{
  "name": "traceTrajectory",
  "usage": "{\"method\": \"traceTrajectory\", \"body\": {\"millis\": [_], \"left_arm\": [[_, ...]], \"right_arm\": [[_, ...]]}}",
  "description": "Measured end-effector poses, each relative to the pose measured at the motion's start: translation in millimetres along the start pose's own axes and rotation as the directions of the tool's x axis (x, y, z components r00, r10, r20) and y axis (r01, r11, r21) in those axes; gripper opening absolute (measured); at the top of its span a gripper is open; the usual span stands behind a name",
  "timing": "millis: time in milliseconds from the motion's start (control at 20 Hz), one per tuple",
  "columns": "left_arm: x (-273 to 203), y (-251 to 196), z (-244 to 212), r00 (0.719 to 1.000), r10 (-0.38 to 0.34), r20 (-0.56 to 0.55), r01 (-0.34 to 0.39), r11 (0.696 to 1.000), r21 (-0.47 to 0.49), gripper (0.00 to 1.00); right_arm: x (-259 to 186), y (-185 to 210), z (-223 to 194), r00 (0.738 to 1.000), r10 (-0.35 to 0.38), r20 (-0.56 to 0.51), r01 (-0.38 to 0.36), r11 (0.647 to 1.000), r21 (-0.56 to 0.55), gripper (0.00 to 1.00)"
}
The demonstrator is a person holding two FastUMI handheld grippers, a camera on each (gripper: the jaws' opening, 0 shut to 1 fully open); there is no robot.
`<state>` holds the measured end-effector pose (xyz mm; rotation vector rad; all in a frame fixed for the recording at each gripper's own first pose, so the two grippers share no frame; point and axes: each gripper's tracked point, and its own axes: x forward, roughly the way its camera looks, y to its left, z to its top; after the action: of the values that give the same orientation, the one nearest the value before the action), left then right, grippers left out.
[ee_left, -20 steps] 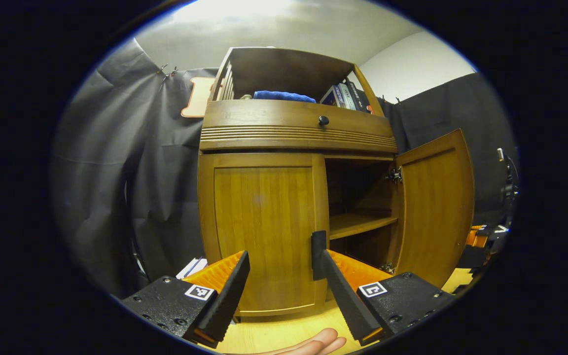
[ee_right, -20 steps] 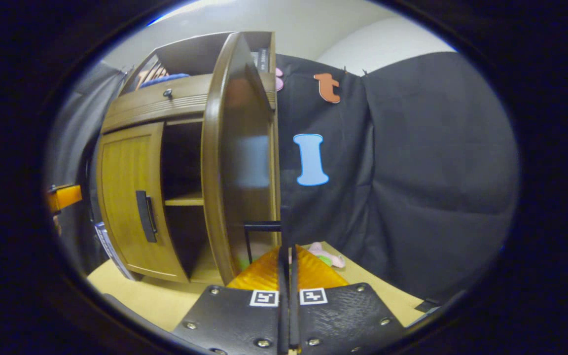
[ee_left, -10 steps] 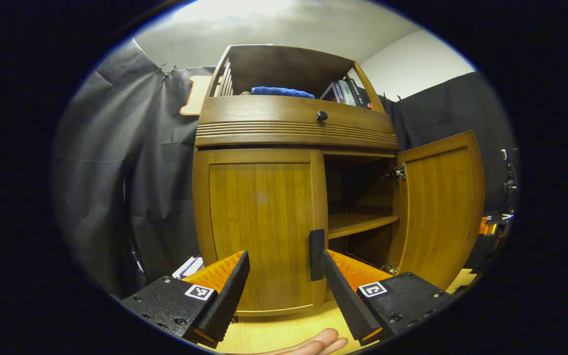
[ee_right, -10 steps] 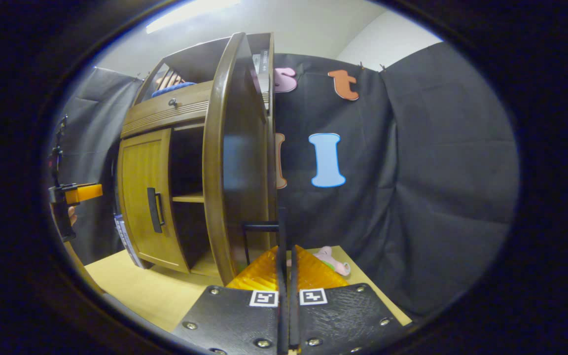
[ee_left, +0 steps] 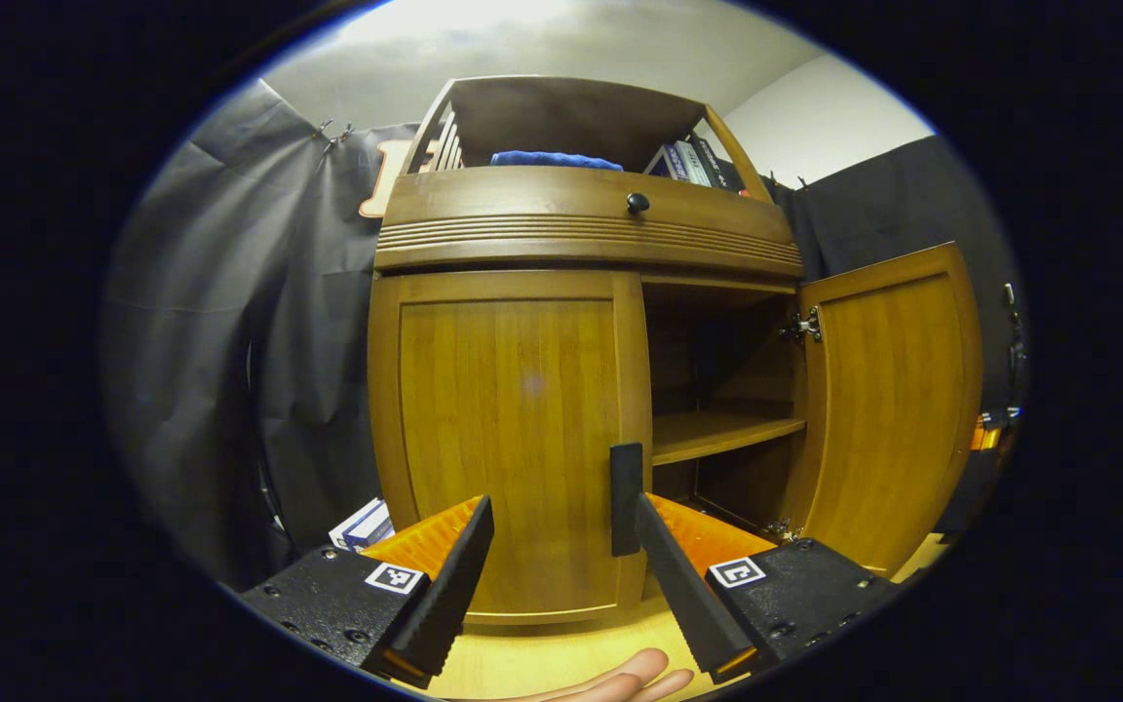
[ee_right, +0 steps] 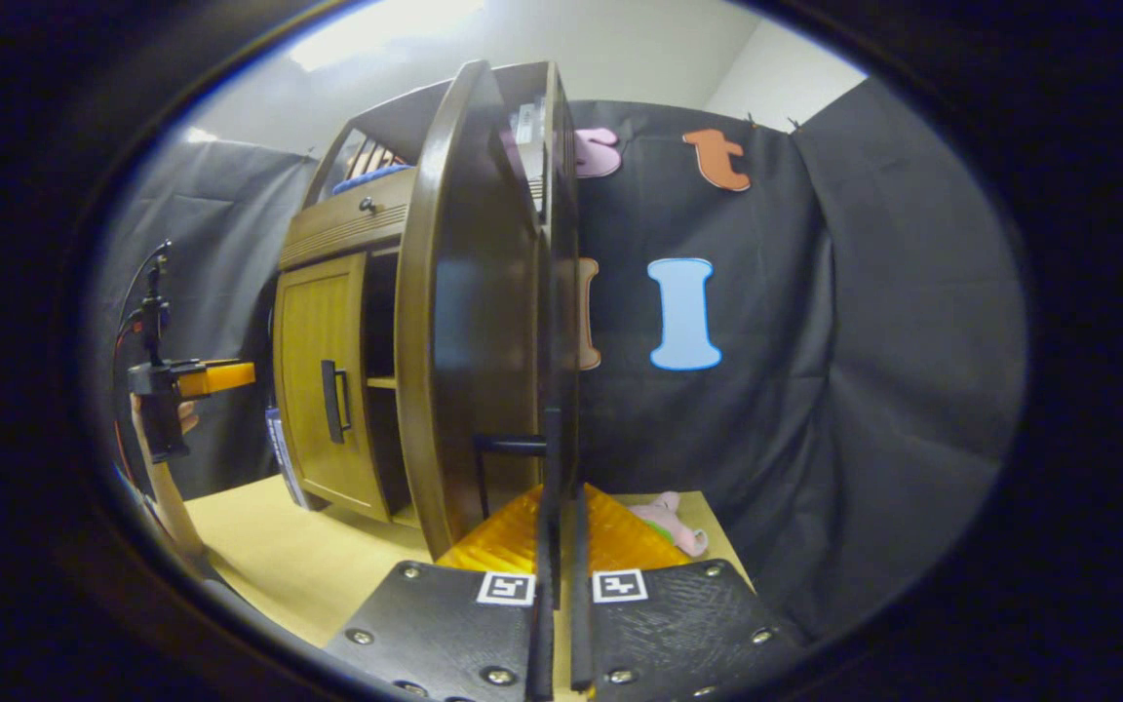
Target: Open the right door of the double-door shoe cabinet with the right hand, and open the left door with the left hand.
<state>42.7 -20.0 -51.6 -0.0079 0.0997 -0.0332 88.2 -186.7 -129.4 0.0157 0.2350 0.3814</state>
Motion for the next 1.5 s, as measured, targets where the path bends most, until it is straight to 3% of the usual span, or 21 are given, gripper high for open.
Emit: {"method": "traceTrajectory", "body": {"millis": [100, 300, 450, 650, 800, 1050, 1150, 1250, 1350, 1450, 1500], "left_arm": [[8.3, -11.5, -8.0, 1.000, -0.006, -0.013, 0.006, 1.000, -0.007, 0.91], [29.3, -28.3, -11.6, 1.000, -0.010, 0.020, 0.010, 0.999, 0.036, 0.94], [50.1, -40.6, -14.9, 0.999, -0.017, 0.049, 0.015, 0.999, 0.035, 0.94], [75.8, -35.5, -10.7, 0.995, 0.041, 0.087, -0.045, 0.998, 0.050, 0.91], [90.6, -47.6, -16.4, 0.997, 0.011, 0.079, -0.014, 0.999, 0.035, 0.94], [111.2, -50.9, -29.8, 0.998, 0.033, 0.062, -0.035, 0.999, 0.031, 0.91], [120.7, -58.0, -39.9, 1.000, -0.009, 0.025, 0.008, 1.000, 0.029, 0.83], [132.2, -46.5, -50.8, 0.999, 0.028, -0.022, -0.028, 0.999, 0.024, 0.67], [133.6, -47.4, -38.7, 1.000, 0.002, 0.021, -0.001, 0.999, -0.046, 0.51], [126.9, -46.9, -44.6, 1.000, -0.012, -0.010, 0.012, 1.000, -0.028, 0.34], [130.0, -47.4, -41.1, 1.000, -0.012, 0.012, 0.012, 1.000, -0.012, 0.34]], "right_arm": [[-0.7, -9.4, -7.9, 0.999, -0.048, 0.015, 0.048, 0.999, -0.021, 0.07], [-38.1, -18.6, 12.5, 0.986, -0.143, 0.088, 0.149, 0.987, -0.062, 0.67], [-70.8, -6.4, 50.2, 0.969, -0.159, 0.189, 0.163, 0.987, -0.005, 1.00], [-100.0, 4.7, 77.7, 0.948, -0.225, 0.227, 0.229, 0.973, 0.010, 0.99], [-113.6, 16.9, 93.3, 0.933, -0.288, 0.216, 0.285, 0.957, 0.044, 0.99], [-111.8, 78.6, 105.5, 0.953, -0.187, 0.237, 0.185, 0.982, 0.030, 0.97], [-110.3, 95.5, 102.9, 0.957, -0.163, 0.240, 0.160, 0.987, 0.030, 1.00], [-106.3, 115.3, 101.7, 0.961, -0.124, 0.247, 0.126, 0.992, 0.008, 1.00], [-103.7, 121.6, 101.3, 0.962, -0.122, 0.244, 0.135, 0.990, -0.034, 1.00], [-99.7, 125.3, 101.1, 0.963, -0.118, 0.241, 0.136, 0.989, -0.060, 1.00], [-101.3, 133.3, 100.8, 0.965, -0.109, 0.240, 0.127, 0.990, -0.063, 1.00]]}}
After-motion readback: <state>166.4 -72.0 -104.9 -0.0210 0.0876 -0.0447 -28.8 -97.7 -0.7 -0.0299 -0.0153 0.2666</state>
